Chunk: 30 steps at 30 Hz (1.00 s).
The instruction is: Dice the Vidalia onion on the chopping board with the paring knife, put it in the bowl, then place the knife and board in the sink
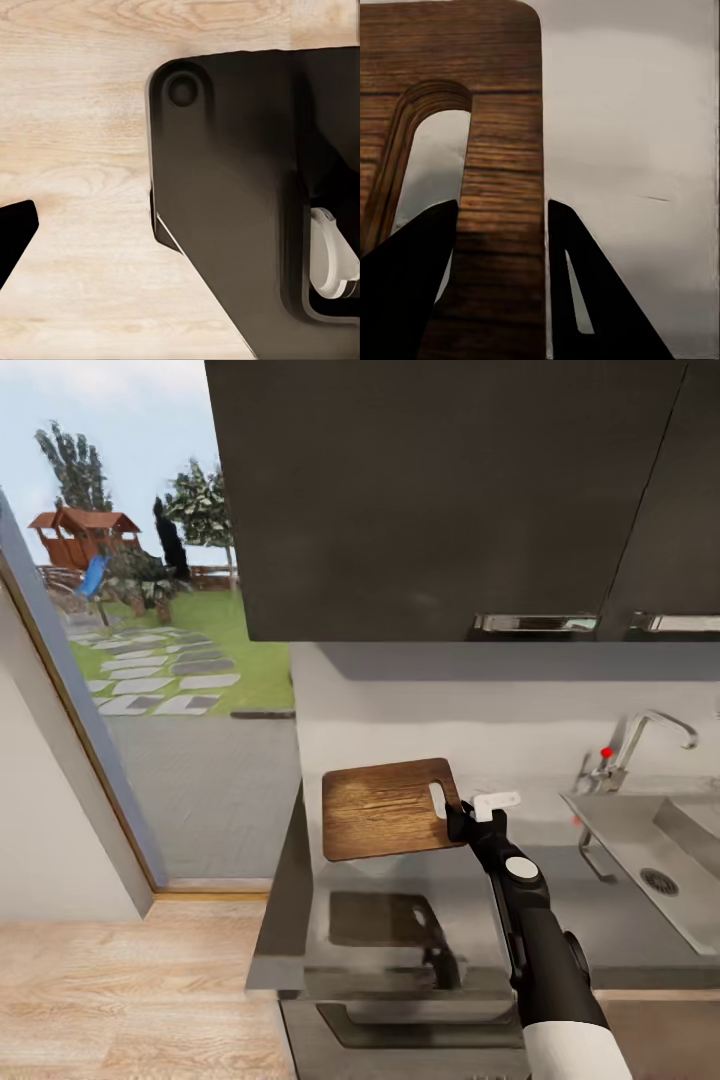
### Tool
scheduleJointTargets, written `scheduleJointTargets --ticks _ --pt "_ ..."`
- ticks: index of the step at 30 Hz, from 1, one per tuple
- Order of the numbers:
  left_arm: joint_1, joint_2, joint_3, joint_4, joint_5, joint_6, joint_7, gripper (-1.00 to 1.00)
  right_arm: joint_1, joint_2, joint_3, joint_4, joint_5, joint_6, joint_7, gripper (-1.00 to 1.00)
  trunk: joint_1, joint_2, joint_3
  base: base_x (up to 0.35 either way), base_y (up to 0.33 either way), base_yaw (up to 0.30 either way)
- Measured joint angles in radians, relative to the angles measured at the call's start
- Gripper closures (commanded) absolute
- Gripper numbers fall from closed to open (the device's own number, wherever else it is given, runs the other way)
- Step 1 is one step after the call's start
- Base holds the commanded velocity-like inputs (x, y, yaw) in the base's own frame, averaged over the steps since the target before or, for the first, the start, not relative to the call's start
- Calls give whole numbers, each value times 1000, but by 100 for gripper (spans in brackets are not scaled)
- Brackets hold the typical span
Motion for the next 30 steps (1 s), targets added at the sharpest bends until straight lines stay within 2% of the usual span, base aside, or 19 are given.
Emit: scheduleJointTargets --ticks 11,13,16,30 --pt "-1 -22 -2 -1 0 -1 3 -100 3 0 -6 26 3 16 -1 100 0 0 0 -81 -249 0" --pt "-1 -40 -2 2 0 -1 4 -100 3 0 -7 28 3 30 -1 100 0 0 0 -1 -261 0" --pt "-1 -51 -1 11 -1 -1 5 -100 3 0 -9 28 4 68 -1 100 0 0 0 0 -260 0" --pt "-1 -55 0 17 0 0 6 -100 3 0 -9 29 4 95 -1 100 0 0 0 0 -259 2"
